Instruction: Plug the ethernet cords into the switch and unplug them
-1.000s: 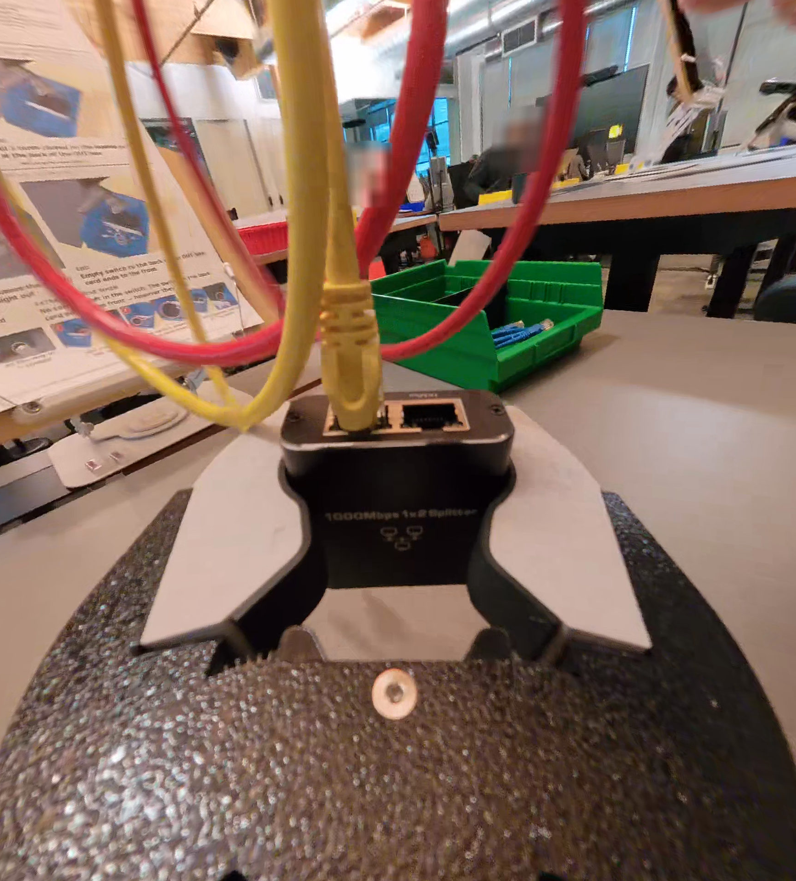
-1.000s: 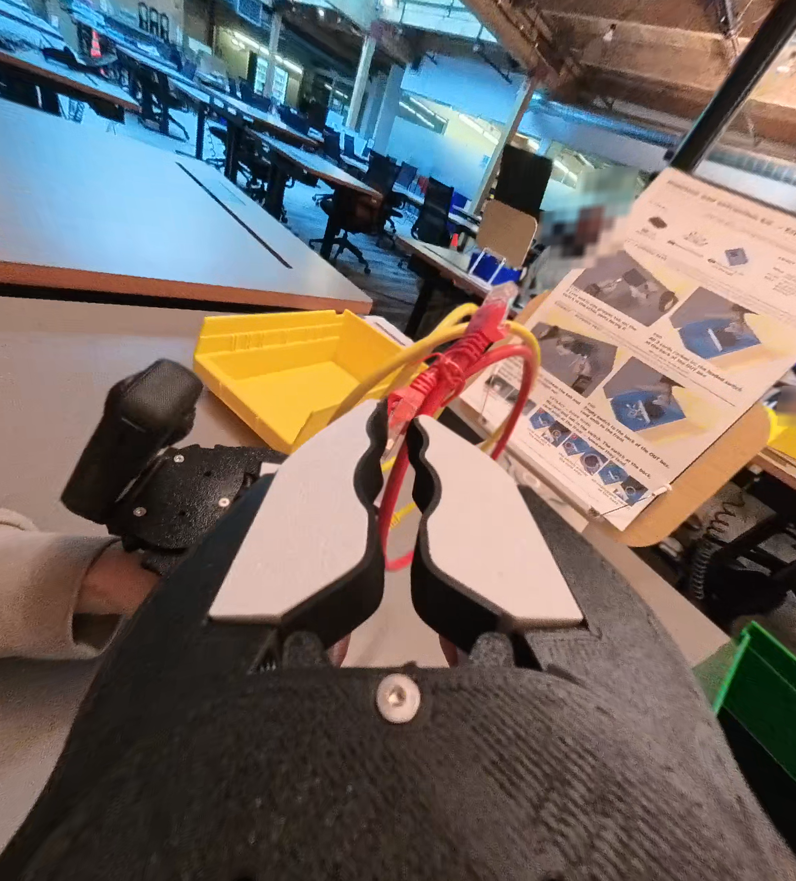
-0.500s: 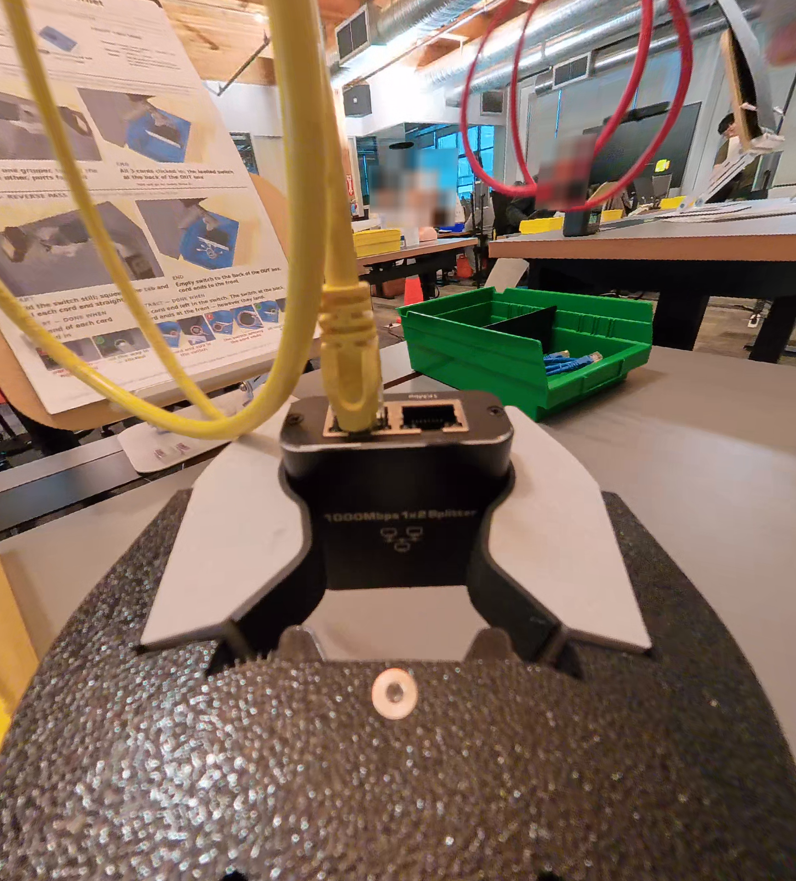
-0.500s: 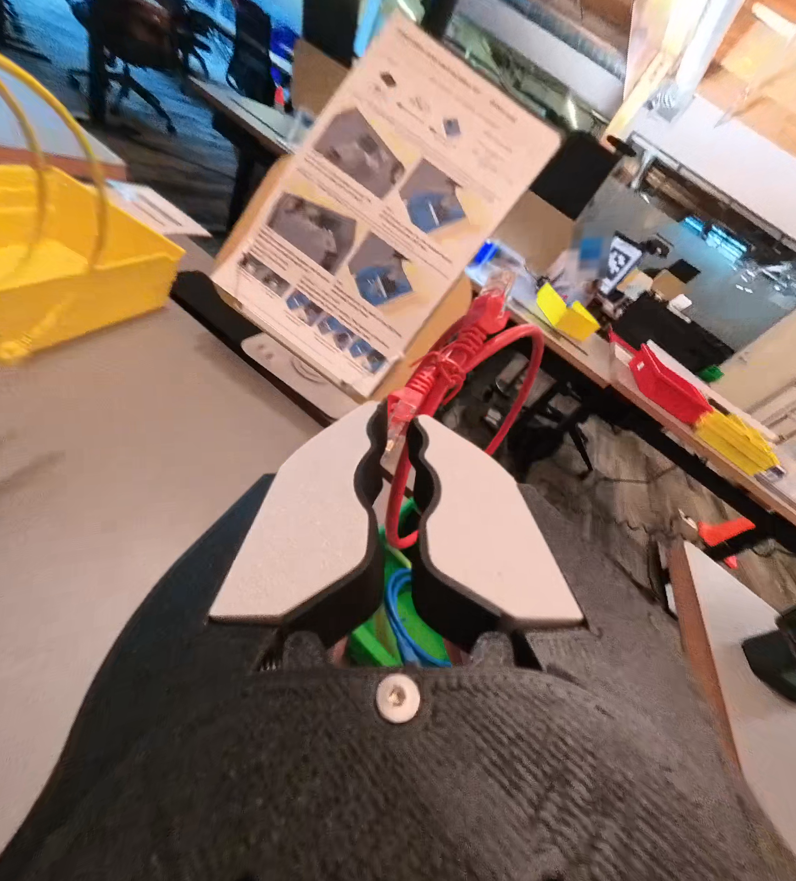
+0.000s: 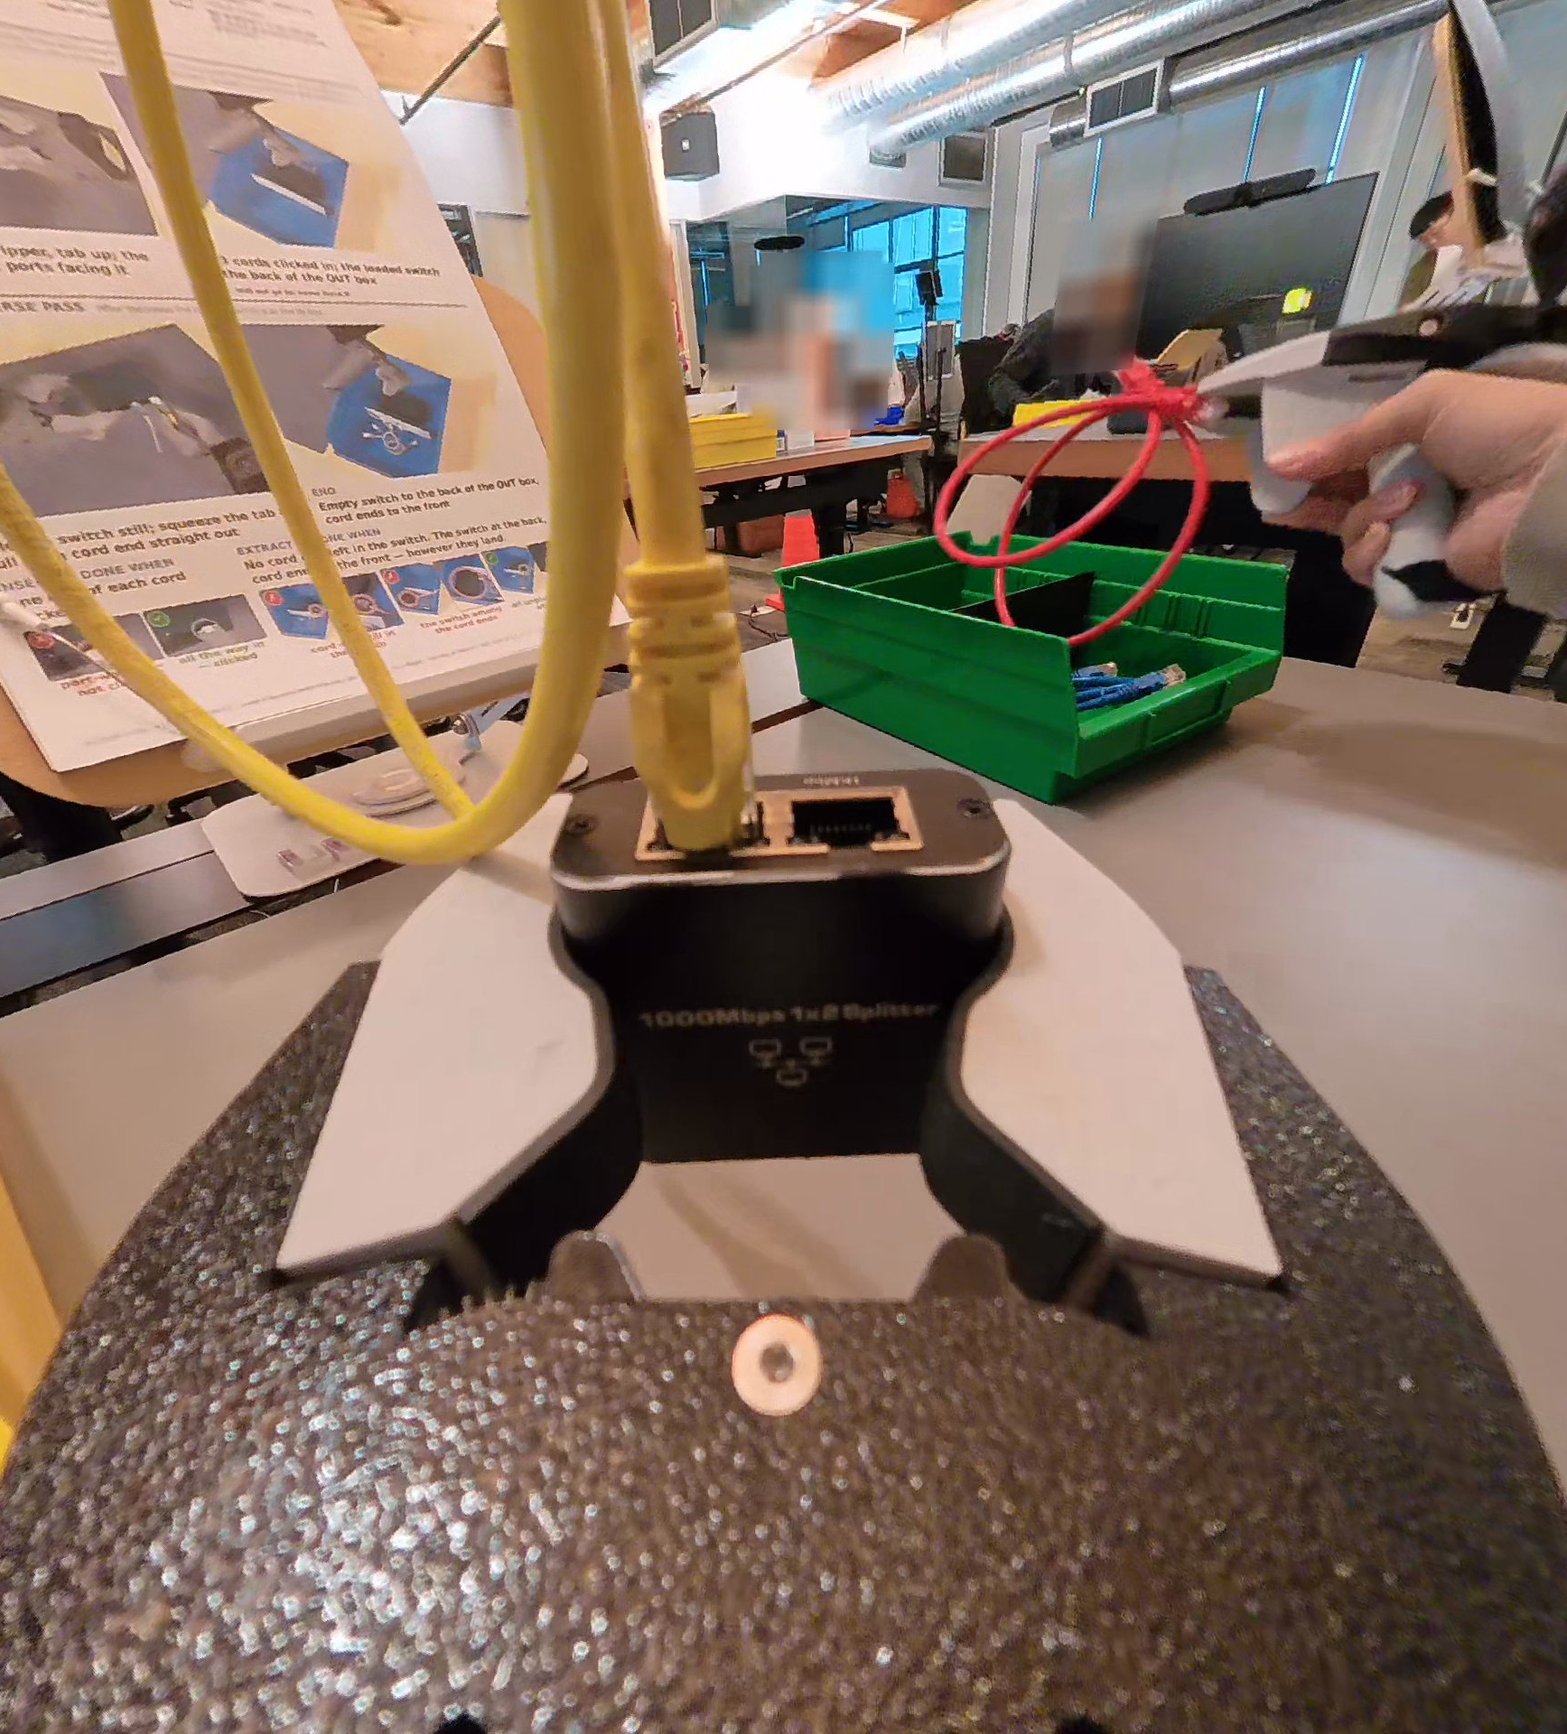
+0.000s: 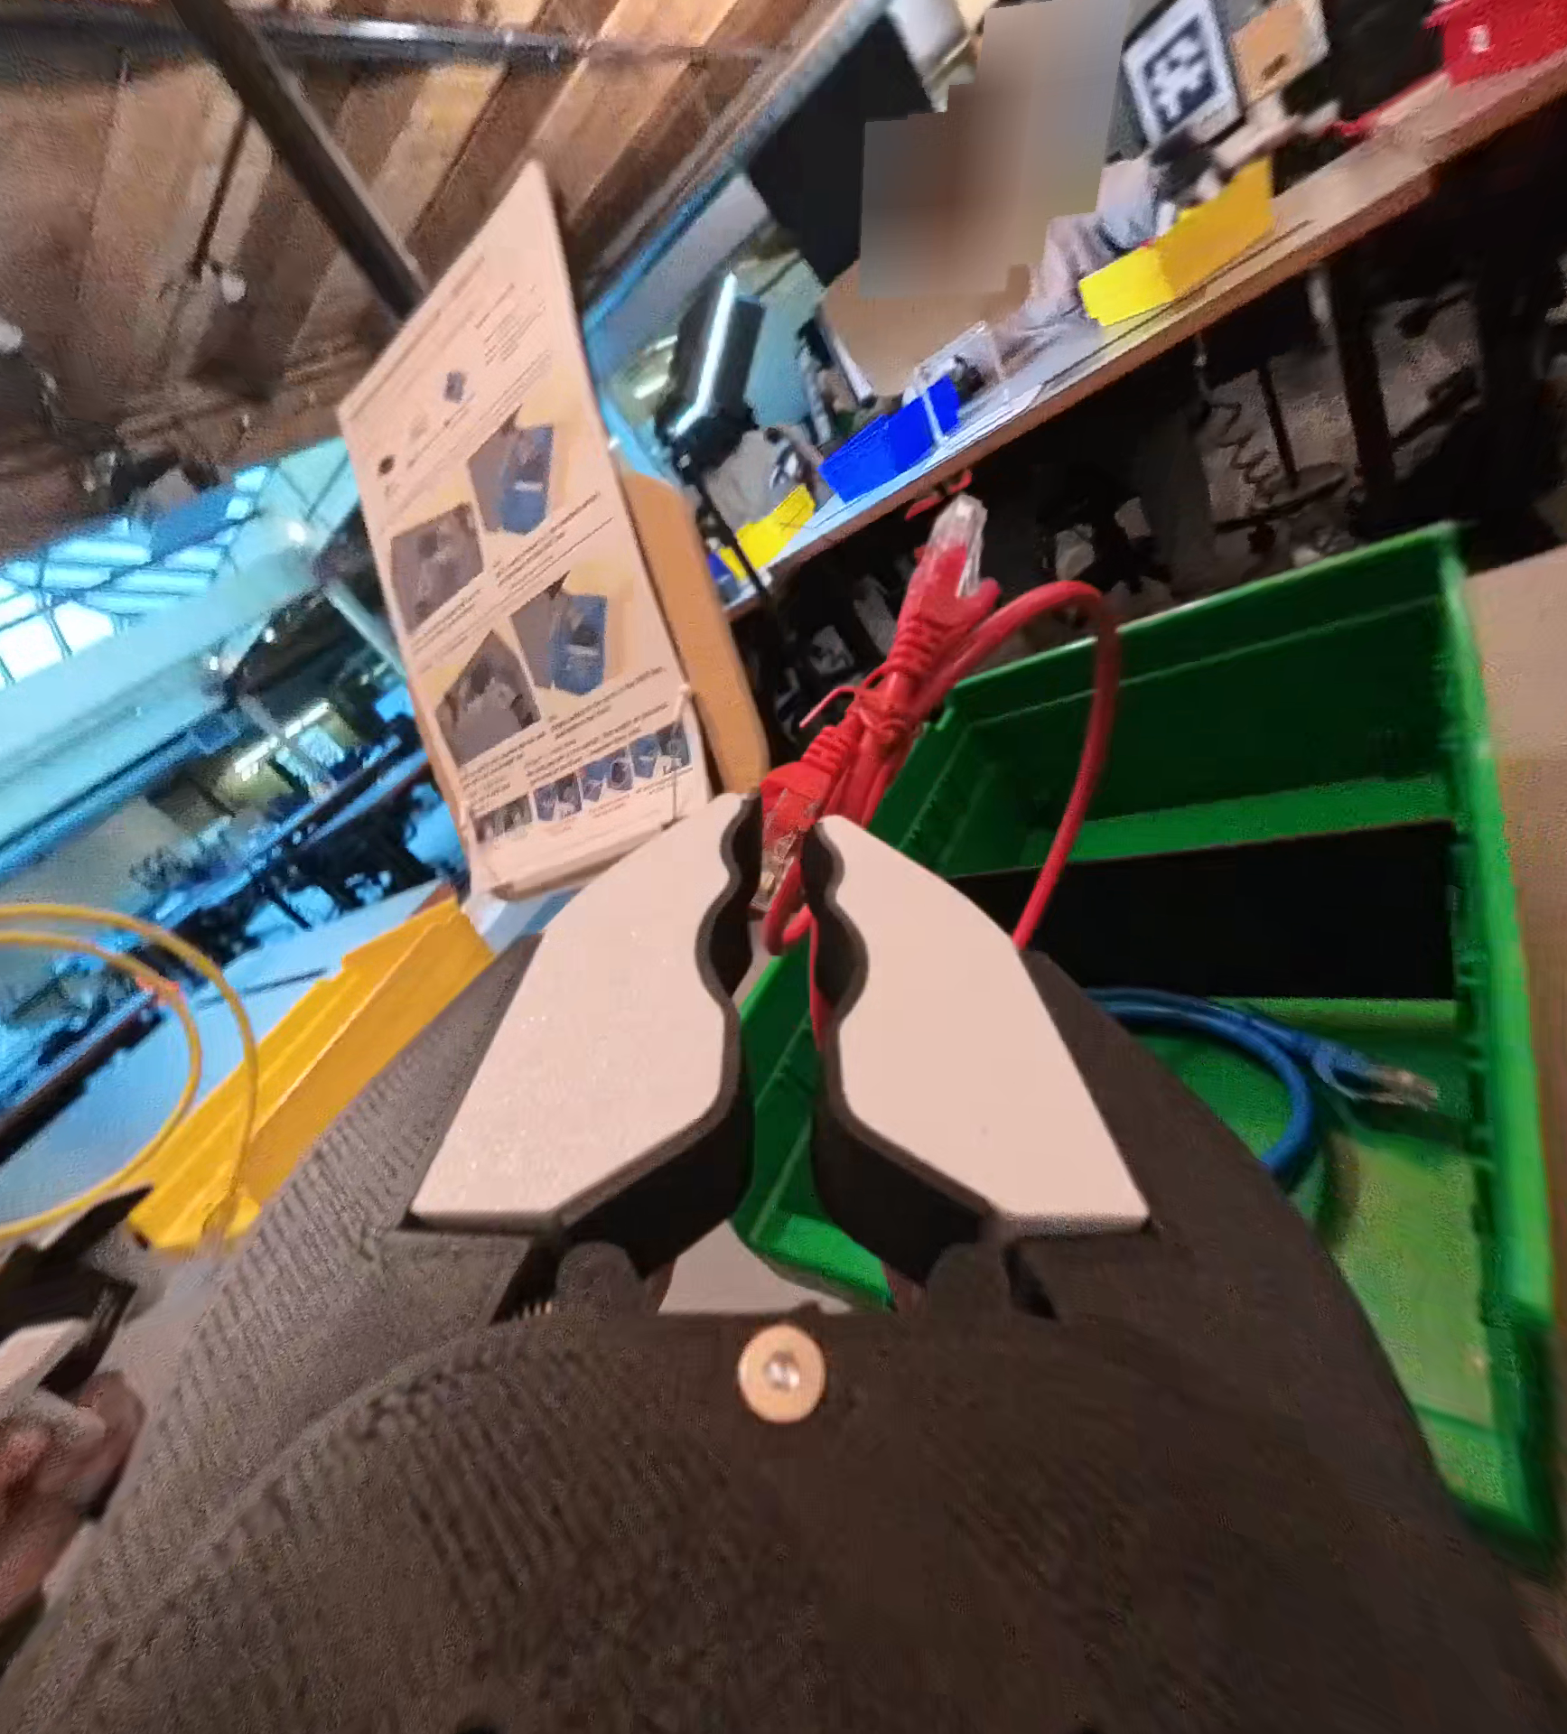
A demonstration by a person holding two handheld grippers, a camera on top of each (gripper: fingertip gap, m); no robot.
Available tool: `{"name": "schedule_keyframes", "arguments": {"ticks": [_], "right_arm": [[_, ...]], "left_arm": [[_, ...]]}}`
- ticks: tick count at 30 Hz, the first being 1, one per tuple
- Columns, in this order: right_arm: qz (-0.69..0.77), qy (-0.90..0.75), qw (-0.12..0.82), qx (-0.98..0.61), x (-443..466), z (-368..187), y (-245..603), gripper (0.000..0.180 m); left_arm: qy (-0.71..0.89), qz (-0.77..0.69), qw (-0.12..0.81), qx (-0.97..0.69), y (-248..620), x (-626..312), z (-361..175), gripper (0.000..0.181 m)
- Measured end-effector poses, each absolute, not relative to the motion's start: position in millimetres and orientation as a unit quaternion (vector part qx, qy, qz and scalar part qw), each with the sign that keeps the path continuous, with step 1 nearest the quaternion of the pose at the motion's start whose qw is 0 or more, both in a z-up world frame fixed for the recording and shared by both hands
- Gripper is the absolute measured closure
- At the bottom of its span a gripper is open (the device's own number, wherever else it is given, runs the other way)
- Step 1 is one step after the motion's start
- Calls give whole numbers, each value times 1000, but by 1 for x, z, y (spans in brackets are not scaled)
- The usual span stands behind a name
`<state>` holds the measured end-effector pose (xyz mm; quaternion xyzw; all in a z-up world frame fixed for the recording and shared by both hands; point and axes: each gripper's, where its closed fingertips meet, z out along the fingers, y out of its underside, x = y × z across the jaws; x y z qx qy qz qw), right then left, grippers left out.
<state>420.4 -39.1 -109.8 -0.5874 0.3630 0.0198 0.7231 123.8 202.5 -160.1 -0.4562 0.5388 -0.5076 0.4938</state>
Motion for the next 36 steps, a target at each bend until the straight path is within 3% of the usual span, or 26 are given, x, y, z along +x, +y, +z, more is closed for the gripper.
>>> {"name": "schedule_keyframes", "arguments": {"ticks": [4,10,14,17,21,25,29,36], "right_arm": [[65,428,705,-561,430,-140,-60,169],[41,434,553,-710,413,-203,-64,168],[-34,385,465,-797,414,-223,-52,167],[-173,340,325,-865,434,-241,-71,165],[-211,307,254,-893,434,-239,-74,133],[-169,289,400,-853,405,-193,-30,119],[-50,181,556,-810,298,-136,47,112],[10,17,688,-725,98,-76,141,125]], "left_arm": [[537,-509,491,-460,205,124,-161,105],[541,-510,488,-458,201,125,-163,105],[544,-510,486,-456,197,126,-163,106],[546,-510,484,-455,195,126,-164,105],[548,-512,482,-453,193,126,-163,106],[547,-514,481,-452,193,126,-163,106],[548,-514,482,-451,191,126,-163,106],[556,-511,483,-443,183,127,-163,105]]}}
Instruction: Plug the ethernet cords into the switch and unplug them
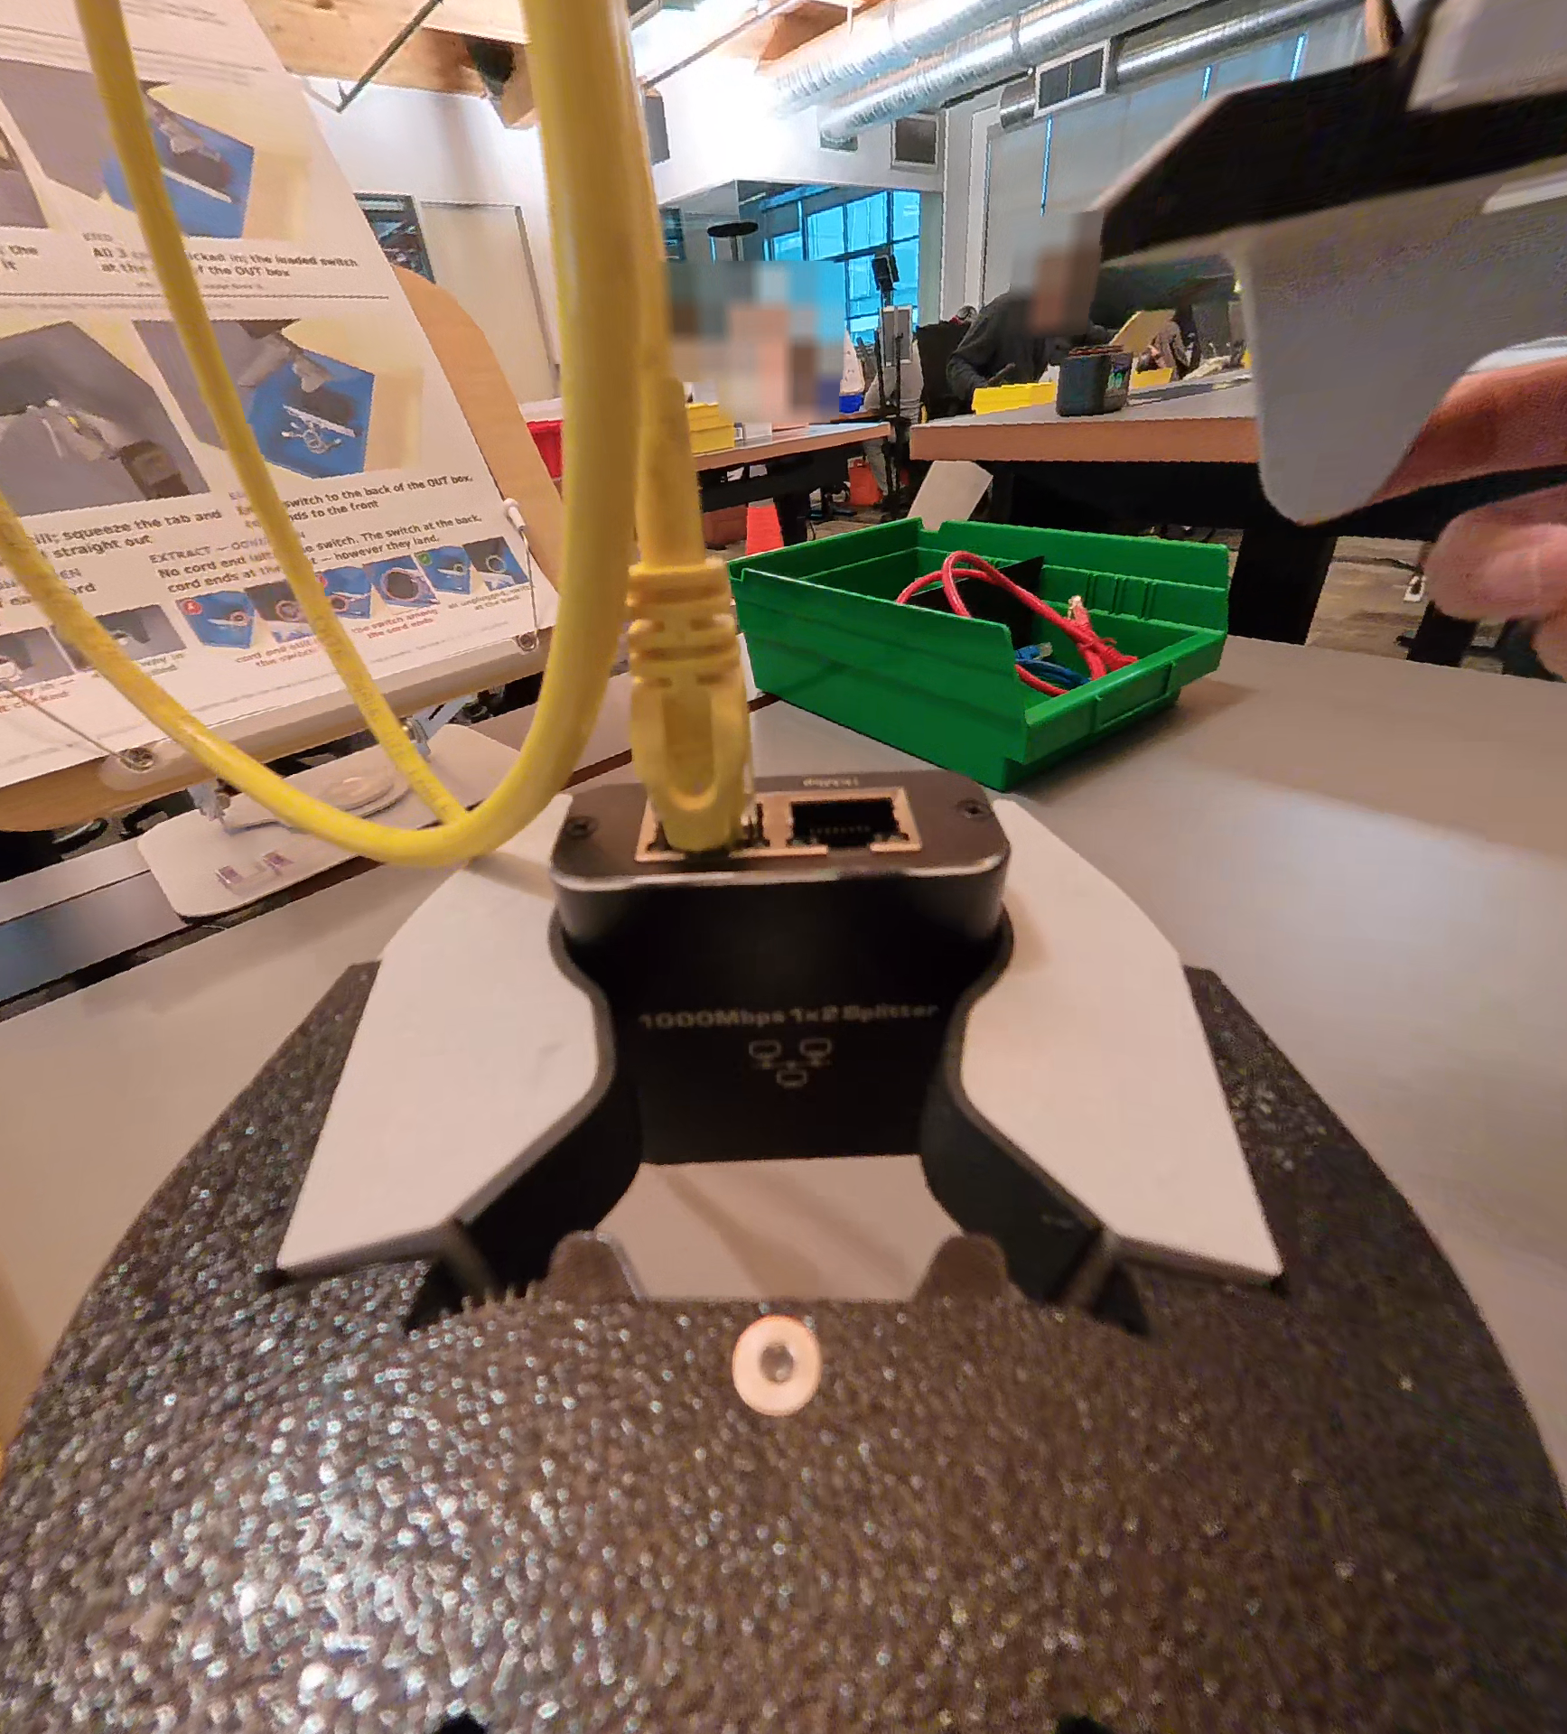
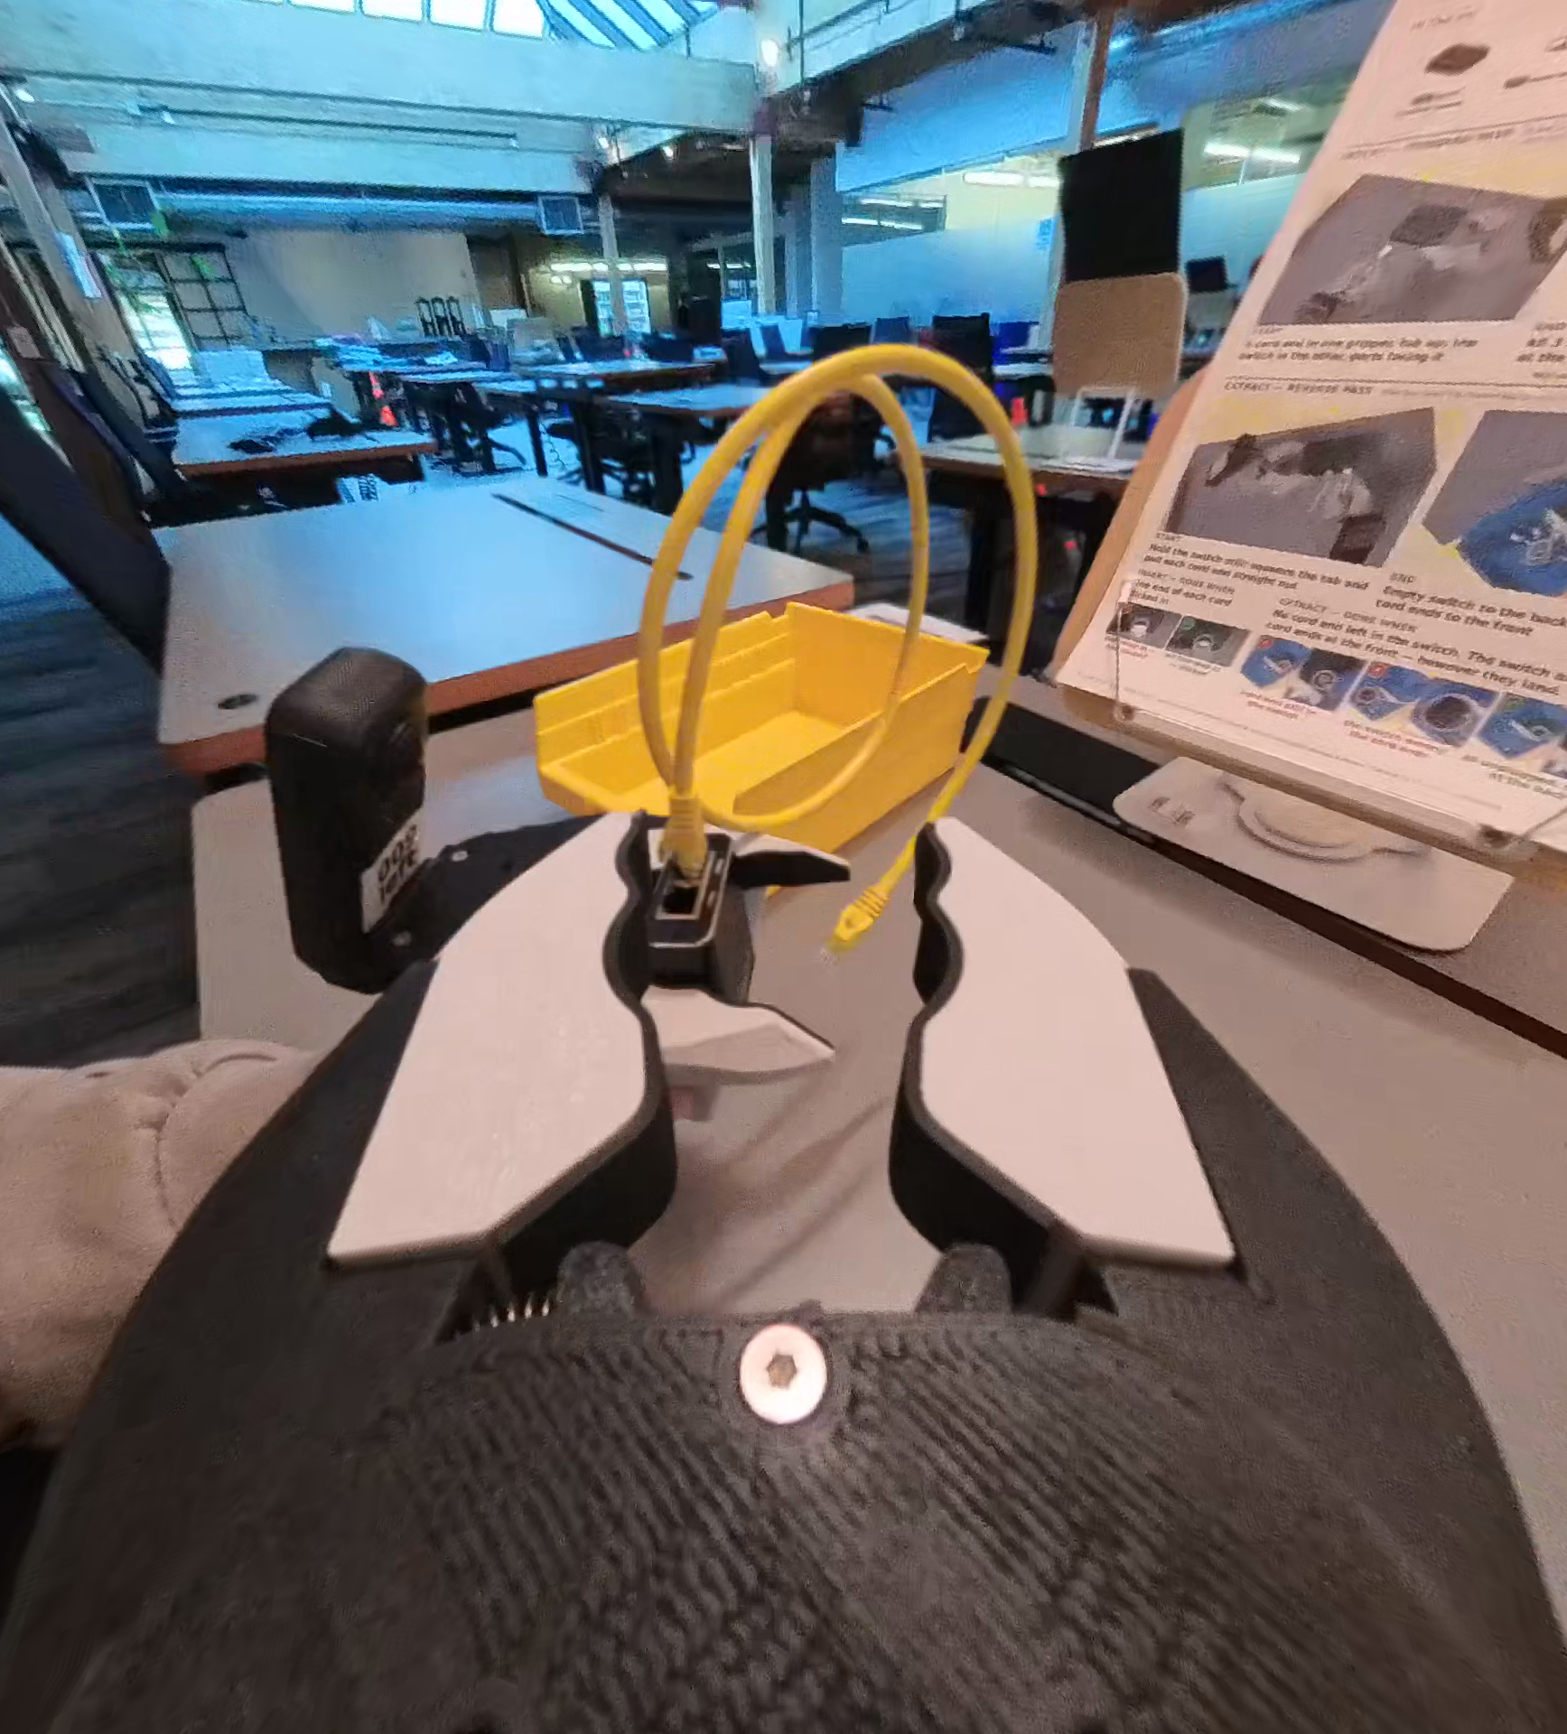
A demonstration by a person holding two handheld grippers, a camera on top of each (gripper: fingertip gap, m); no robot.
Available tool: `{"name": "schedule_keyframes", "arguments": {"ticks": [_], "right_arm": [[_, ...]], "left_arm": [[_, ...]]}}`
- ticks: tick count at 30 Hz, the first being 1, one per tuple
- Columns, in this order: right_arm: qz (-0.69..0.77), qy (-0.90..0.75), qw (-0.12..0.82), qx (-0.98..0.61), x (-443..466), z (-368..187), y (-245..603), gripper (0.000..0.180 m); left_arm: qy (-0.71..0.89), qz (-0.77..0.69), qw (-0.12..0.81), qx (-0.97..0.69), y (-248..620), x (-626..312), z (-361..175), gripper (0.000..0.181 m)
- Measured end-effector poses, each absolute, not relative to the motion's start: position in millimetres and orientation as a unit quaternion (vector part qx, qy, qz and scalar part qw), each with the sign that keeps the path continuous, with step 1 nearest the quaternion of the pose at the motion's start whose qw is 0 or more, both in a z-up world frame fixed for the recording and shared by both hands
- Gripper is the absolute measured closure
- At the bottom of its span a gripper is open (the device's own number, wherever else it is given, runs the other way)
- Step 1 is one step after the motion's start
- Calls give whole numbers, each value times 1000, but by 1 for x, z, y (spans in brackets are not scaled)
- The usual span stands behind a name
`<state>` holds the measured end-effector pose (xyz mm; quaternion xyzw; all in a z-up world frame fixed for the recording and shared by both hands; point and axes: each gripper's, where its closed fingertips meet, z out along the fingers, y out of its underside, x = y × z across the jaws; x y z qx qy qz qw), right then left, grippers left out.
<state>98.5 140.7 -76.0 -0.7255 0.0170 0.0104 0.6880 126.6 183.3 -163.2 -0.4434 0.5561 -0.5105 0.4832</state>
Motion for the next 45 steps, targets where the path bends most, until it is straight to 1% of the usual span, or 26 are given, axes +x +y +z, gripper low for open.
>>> {"name": "schedule_keyframes", "arguments": {"ticks": [3,6,10,17,20,21,22,28,45], "right_arm": [[-28,7,648,-761,80,-96,165,126],[-31,8,623,-781,77,-112,179,138],[-20,10,623,-782,71,-112,185,151],[-41,2,608,-793,66,-118,190,152],[-50,-2,607,-793,66,-119,192,158],[-51,-6,607,-793,65,-119,192,163],[-55,-9,605,-795,65,-119,192,166],[-75,-25,584,-808,69,-125,190,165],[-40,-42,567,-822,66,-128,187,165]], "left_arm": [[556,-505,489,-443,182,126,-161,106],[561,-498,497,-436,179,125,-159,106],[566,-492,504,-429,175,125,-157,106],[566,-489,509,-426,174,125,-156,106],[567,-488,510,-426,173,125,-157,106],[567,-487,510,-426,173,125,-157,106],[566,-486,513,-425,173,125,-157,106],[574,-462,528,-423,175,126,-162,106],[578,-459,535,-412,172,126,-161,106]]}}
